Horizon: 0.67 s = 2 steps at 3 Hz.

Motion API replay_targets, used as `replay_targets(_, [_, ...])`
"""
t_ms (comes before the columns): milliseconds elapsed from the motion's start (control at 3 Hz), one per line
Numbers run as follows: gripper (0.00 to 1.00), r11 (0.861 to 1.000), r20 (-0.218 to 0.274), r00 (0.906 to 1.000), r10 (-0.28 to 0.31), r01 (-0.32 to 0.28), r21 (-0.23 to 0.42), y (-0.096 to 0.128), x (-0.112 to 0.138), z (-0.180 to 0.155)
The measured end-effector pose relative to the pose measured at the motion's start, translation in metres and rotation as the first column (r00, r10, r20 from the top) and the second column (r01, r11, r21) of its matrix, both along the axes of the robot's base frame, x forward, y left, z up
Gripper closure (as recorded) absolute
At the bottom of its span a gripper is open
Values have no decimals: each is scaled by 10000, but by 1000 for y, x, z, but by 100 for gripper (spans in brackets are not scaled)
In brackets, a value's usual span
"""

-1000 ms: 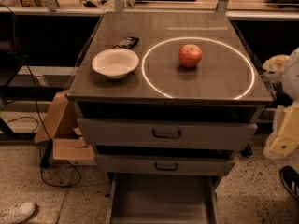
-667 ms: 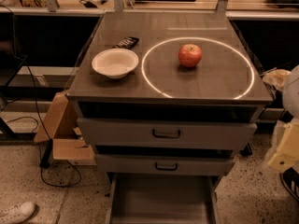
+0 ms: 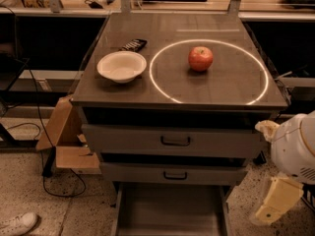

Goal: Close bottom drawer

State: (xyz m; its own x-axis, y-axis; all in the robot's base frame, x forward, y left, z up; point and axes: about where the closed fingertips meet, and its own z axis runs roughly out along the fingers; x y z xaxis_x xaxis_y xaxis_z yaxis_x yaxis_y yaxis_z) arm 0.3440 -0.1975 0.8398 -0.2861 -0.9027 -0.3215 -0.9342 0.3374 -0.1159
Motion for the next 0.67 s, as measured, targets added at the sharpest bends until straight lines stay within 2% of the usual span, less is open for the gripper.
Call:
replay_targets(333, [0,10000,-141,9999,1,-1,-5,0,-4,-7])
replay_targets(667, [18,10000,-141,9999,1,-1,-5,0,-4,-7])
